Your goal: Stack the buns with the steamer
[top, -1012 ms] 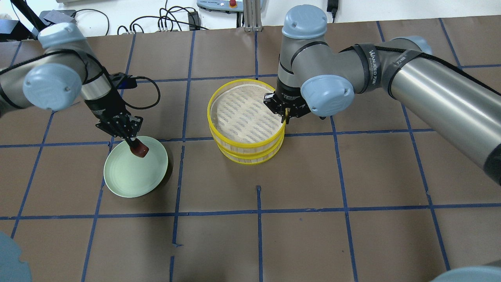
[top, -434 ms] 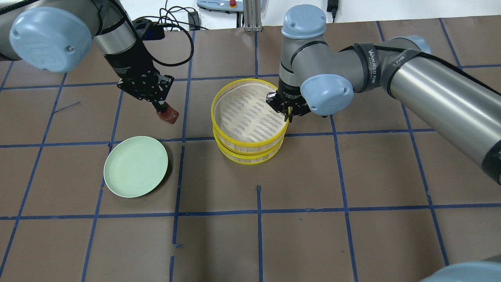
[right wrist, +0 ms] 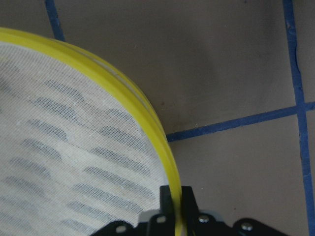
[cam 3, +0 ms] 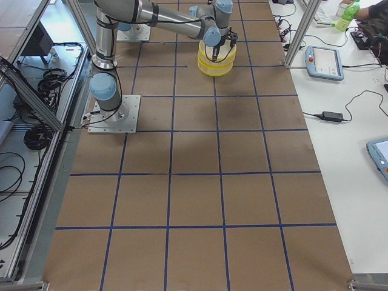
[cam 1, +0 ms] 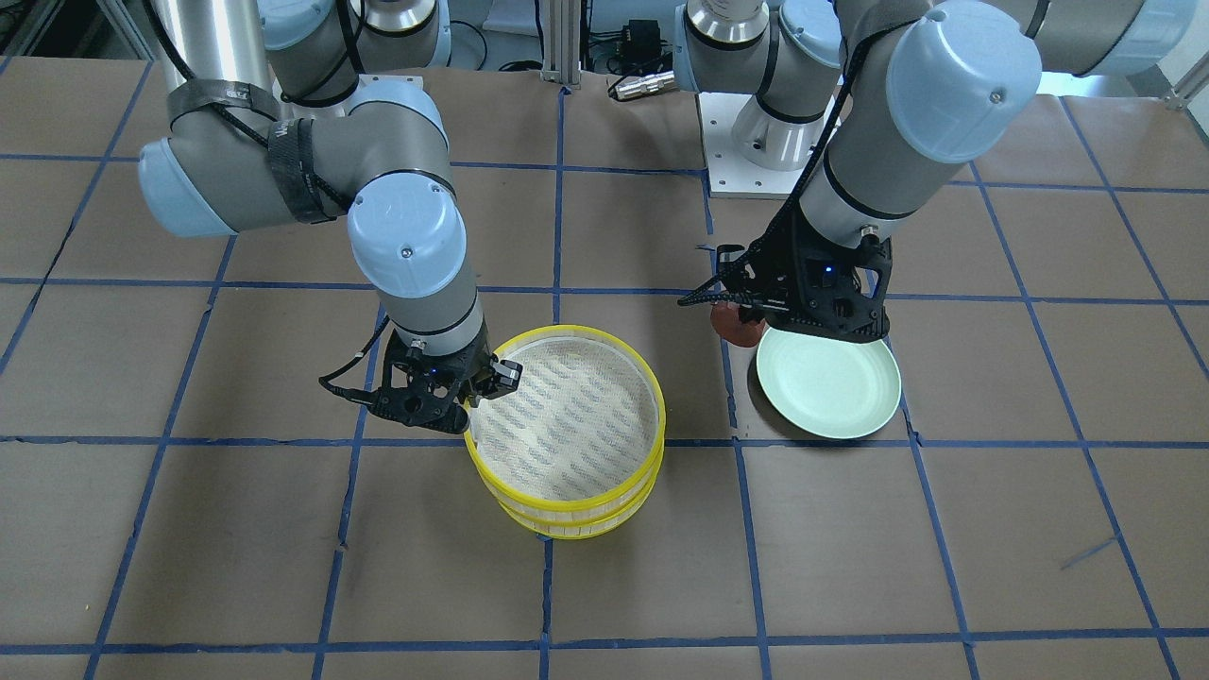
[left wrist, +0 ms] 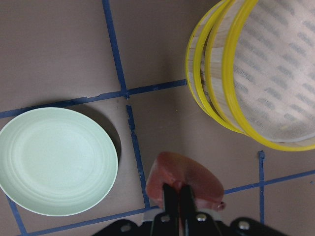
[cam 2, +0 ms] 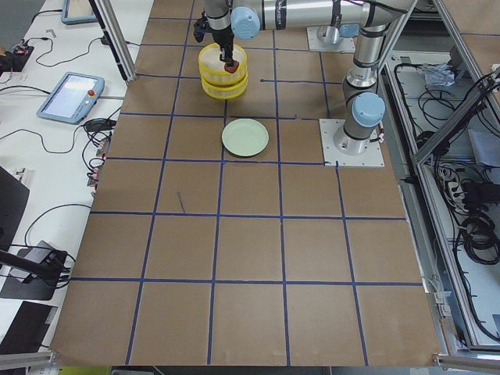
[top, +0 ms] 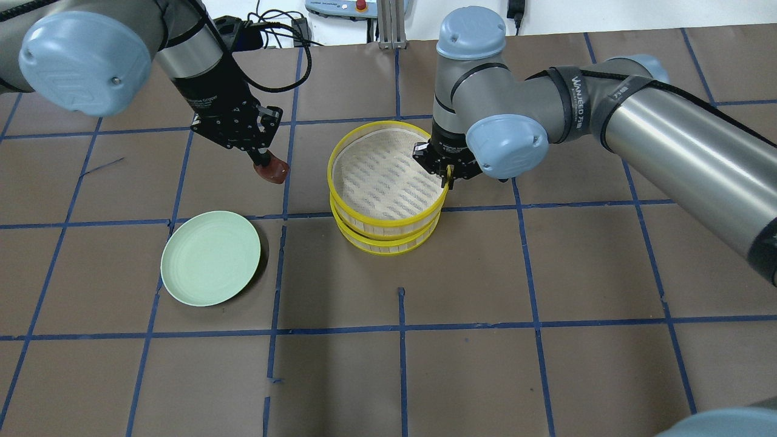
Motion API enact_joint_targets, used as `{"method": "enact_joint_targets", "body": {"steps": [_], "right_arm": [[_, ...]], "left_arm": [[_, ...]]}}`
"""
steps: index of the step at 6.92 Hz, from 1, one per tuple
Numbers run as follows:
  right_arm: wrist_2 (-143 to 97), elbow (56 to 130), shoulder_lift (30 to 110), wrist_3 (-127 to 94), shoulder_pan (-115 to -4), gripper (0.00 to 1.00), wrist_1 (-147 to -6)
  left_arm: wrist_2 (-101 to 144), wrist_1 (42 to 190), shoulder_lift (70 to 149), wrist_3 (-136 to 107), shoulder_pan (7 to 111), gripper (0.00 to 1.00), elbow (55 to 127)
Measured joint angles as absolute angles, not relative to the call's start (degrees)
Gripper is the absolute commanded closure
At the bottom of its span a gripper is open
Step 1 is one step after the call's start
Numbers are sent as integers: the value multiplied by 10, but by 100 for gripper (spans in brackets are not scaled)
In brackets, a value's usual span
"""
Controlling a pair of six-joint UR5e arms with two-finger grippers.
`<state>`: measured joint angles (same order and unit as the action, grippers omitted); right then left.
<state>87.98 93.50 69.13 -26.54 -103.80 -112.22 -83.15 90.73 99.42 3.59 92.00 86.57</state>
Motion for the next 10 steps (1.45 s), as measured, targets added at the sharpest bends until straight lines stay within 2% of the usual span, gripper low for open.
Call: {"method": "enact_joint_targets", "body": {"steps": [6, 7, 9, 10], "right_arm": [[876, 936, 694, -278, -1042, 86, -1121], [876, 936, 694, -279, -1042, 85, -1122], [877, 937, 693, -280, -1042, 83, -1122], [877, 937, 693, -280, -1042, 77, -1122]], "left_arm": [[-704, 806, 1007, -101, 934, 98, 880], [-698, 801, 1009, -106, 934, 90, 881], [-695, 794, 1014, -108, 936, 89, 882], [-695, 792, 1015, -108, 936, 77, 882]]}}
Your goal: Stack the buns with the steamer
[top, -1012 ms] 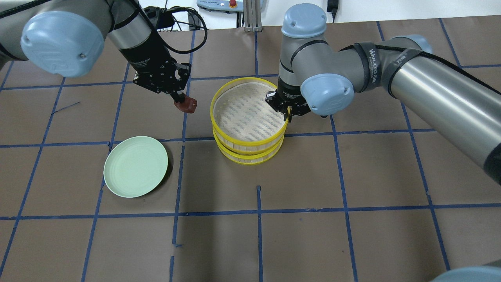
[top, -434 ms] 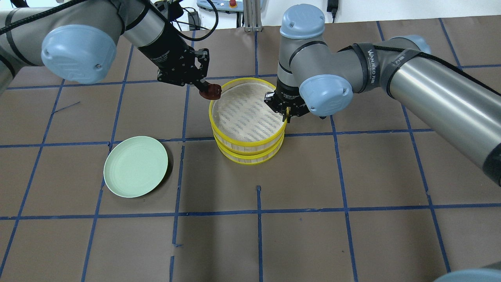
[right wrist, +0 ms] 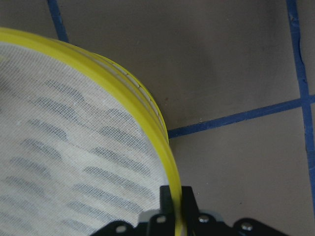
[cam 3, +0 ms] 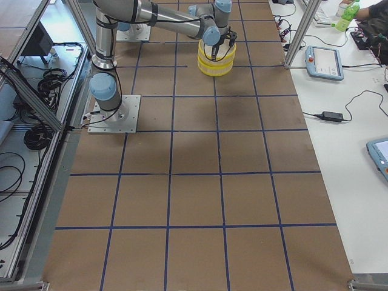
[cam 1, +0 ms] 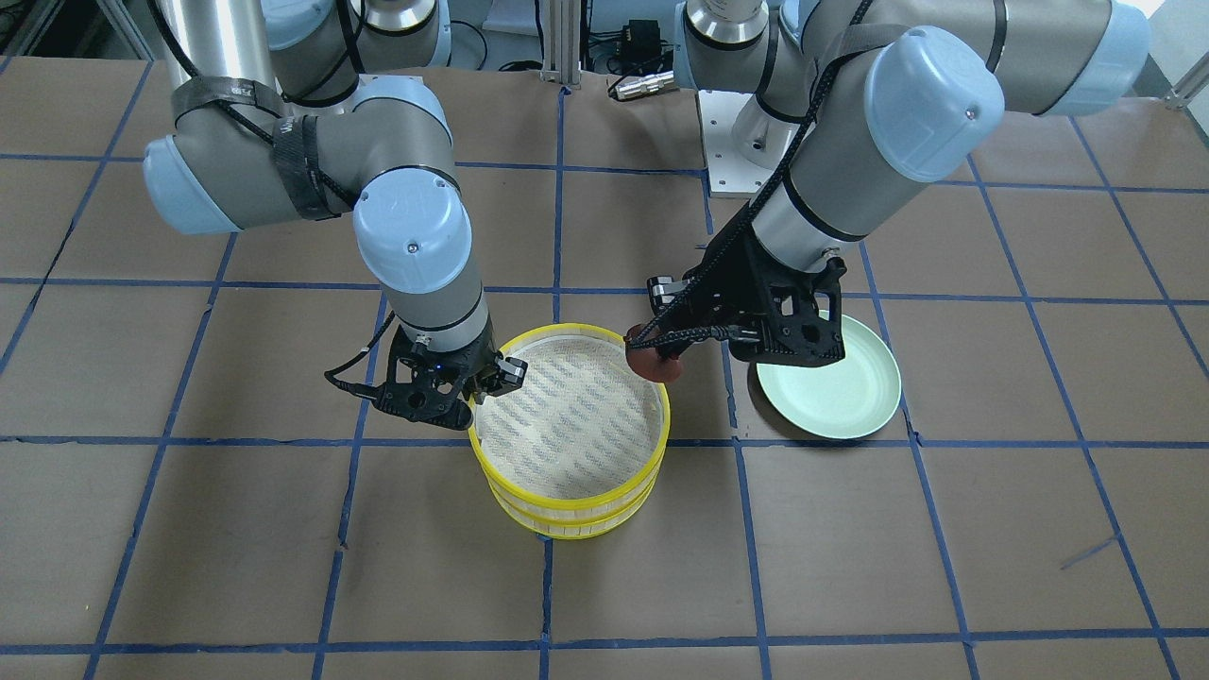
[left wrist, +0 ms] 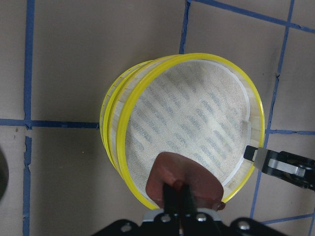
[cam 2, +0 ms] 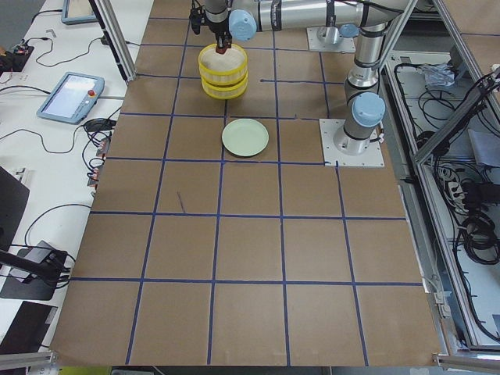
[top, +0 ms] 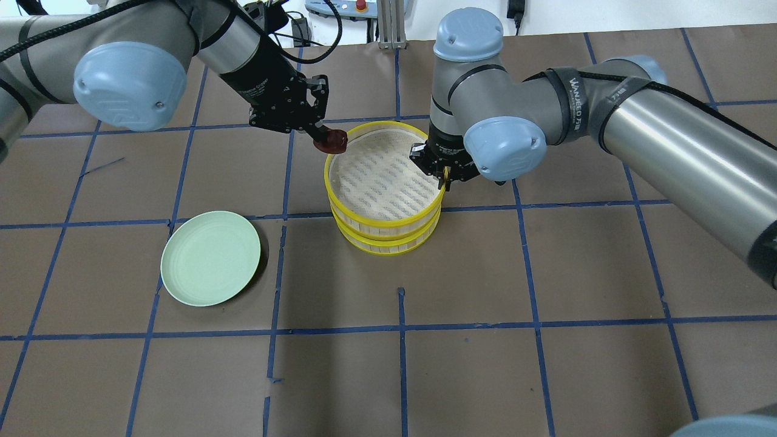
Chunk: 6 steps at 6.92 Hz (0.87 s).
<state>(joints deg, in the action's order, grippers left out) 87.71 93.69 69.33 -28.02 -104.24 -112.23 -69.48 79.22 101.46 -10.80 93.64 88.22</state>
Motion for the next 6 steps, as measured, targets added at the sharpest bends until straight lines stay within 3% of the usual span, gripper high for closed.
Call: {"method": "enact_joint_targets", "body": {"steps": [2, 6], "right_arm": [[877, 937, 693, -286, -1044, 60, -1122], [877, 934, 695, -292, -1048, 45, -1118]], "left_arm": [[-695, 792, 1016, -109, 940, 29, 885], [-696, 782, 1018, -122, 950, 12, 898]]}}
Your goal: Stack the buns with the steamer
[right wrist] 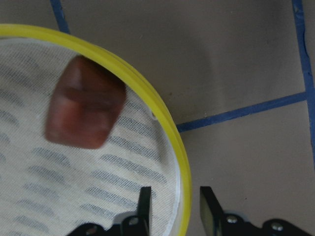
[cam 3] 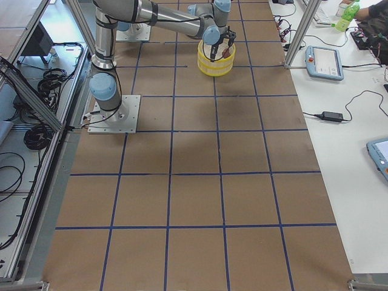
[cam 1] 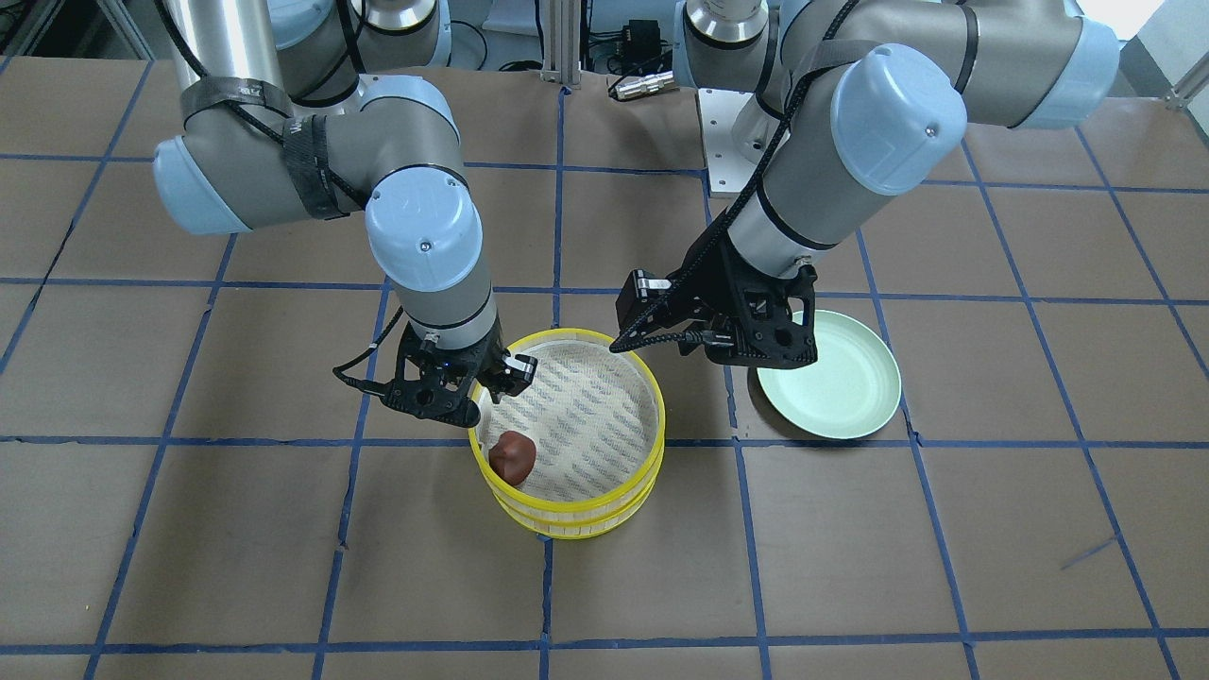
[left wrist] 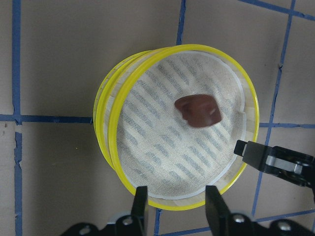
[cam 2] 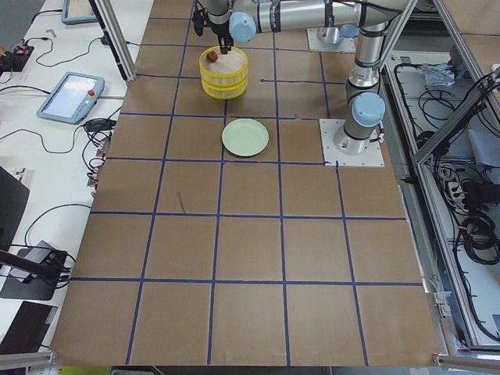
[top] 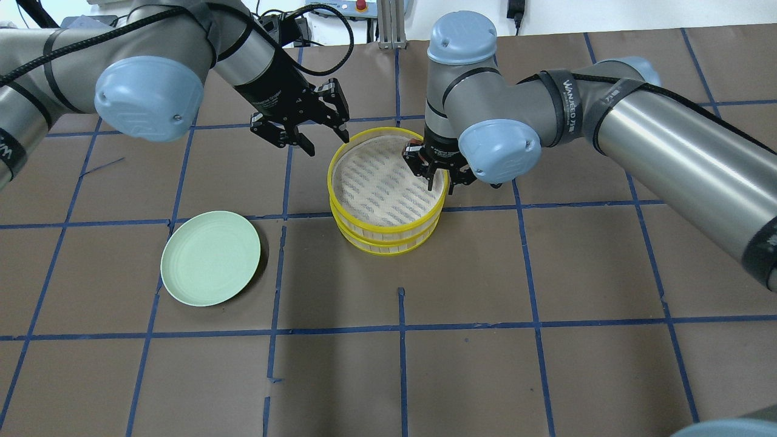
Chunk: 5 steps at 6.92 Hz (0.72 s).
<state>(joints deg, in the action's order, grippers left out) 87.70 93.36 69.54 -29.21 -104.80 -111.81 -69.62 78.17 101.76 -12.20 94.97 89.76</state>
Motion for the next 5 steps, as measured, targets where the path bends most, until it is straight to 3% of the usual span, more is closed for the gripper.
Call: {"method": "enact_joint_targets", "body": {"steps": [1, 5], "right_arm": [[877, 928, 706, -287, -1043, 26, -1114], [877, 920, 791, -102, -902, 1, -1054]], "left_arm": [[-698, 781, 1015, -123, 950, 4, 898], [-814, 820, 982, -83, 935, 0, 883]]}}
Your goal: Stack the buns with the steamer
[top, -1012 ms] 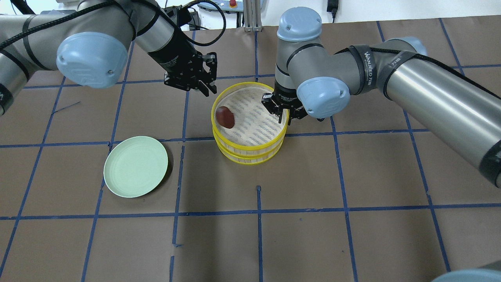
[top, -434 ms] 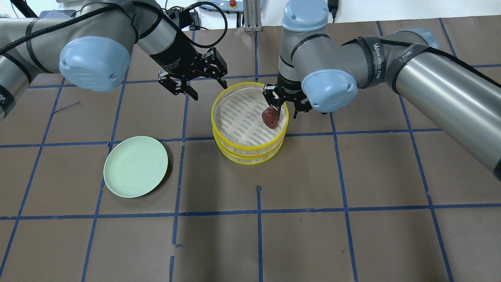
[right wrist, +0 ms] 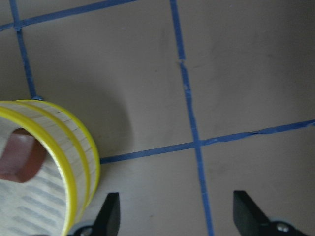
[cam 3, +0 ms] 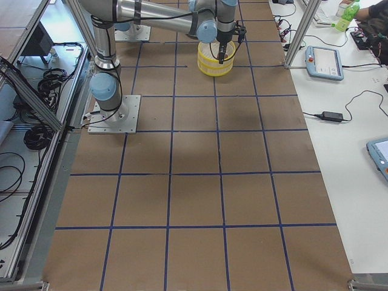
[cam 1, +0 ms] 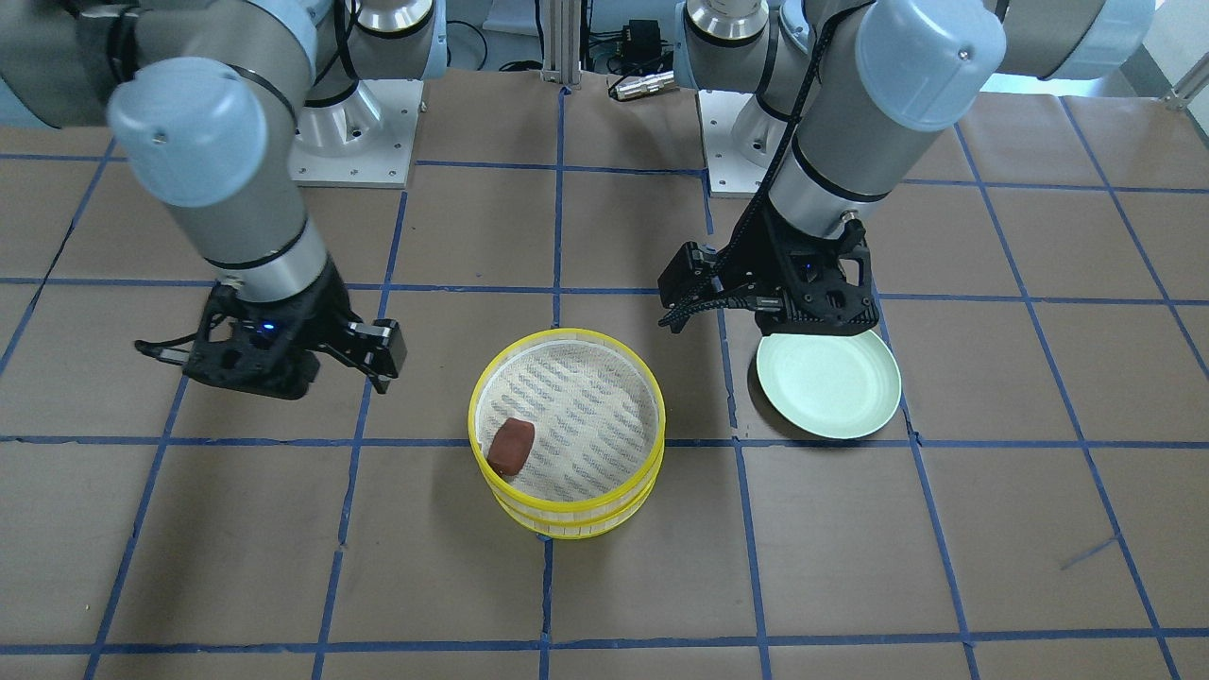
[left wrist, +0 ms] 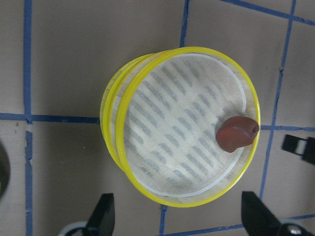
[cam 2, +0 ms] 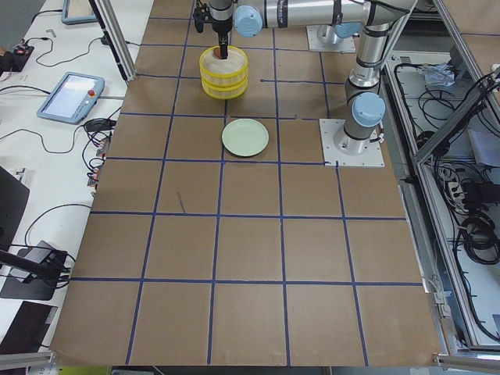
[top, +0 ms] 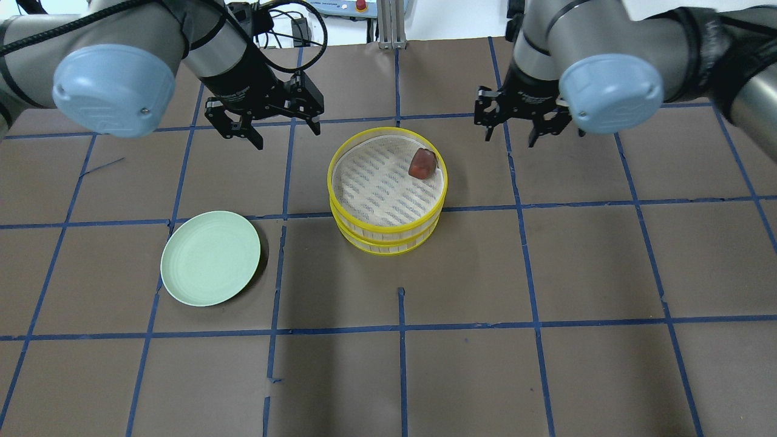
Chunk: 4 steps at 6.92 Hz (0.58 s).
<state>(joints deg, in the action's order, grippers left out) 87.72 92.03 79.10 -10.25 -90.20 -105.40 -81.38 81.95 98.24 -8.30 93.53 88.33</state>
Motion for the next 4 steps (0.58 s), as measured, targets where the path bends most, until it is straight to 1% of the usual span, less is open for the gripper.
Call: {"method": "enact_joint_targets", "body": {"steps": [2, 4], "right_arm": [[877, 919, 835, -29, -841, 0, -1010], [855, 920, 898, -18, -839, 0, -974]], "left_arm": [[-882, 868, 976, -46, 932, 0, 858], [-903, 897, 973, -31, 931, 0, 842]]}}
